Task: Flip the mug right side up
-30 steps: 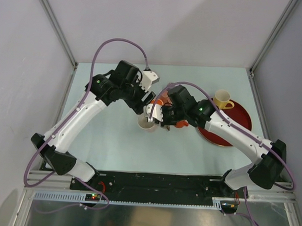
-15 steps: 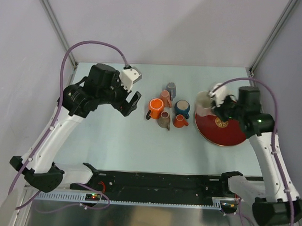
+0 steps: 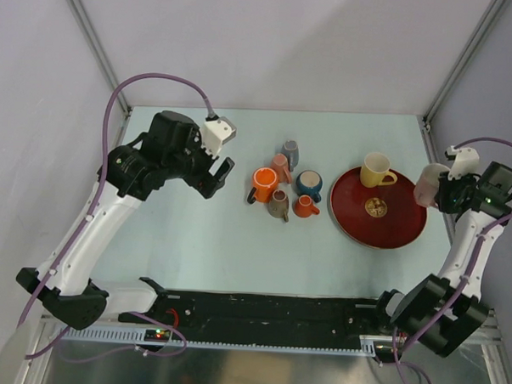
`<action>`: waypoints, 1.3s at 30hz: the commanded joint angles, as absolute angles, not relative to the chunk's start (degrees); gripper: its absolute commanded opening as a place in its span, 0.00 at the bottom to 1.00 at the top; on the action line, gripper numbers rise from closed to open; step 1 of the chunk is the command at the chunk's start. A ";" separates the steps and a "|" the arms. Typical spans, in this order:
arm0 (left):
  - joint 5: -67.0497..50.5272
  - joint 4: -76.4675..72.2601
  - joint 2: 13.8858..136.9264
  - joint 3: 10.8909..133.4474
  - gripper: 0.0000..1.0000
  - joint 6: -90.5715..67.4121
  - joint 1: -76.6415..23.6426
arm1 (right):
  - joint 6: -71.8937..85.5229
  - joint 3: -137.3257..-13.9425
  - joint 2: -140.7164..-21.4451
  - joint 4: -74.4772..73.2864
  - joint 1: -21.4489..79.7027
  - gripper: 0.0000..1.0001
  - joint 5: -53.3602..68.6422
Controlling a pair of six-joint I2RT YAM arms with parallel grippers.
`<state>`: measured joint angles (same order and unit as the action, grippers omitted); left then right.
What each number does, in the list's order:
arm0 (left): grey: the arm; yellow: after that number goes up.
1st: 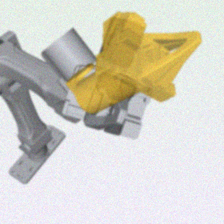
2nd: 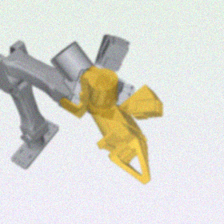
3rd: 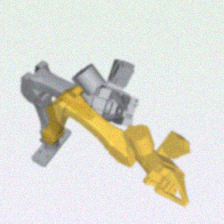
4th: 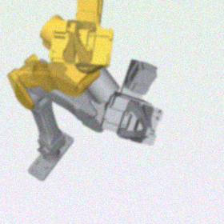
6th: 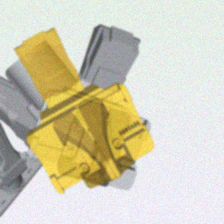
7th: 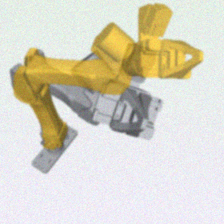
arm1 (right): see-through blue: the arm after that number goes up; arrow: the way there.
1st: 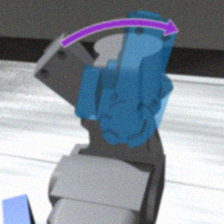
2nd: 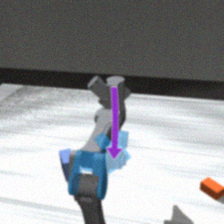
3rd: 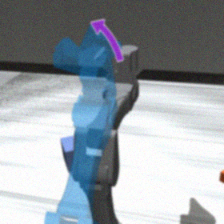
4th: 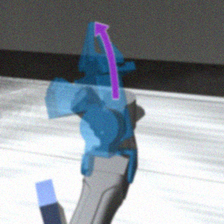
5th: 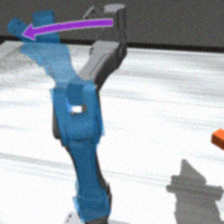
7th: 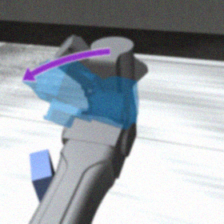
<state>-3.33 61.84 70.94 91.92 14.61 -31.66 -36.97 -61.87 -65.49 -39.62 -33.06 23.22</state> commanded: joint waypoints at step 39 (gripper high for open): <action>1.82 61.81 71.50 87.12 0.86 20.92 -31.11 | -42.82 -63.62 -96.12 -16.45 -24.56 0.04 28.51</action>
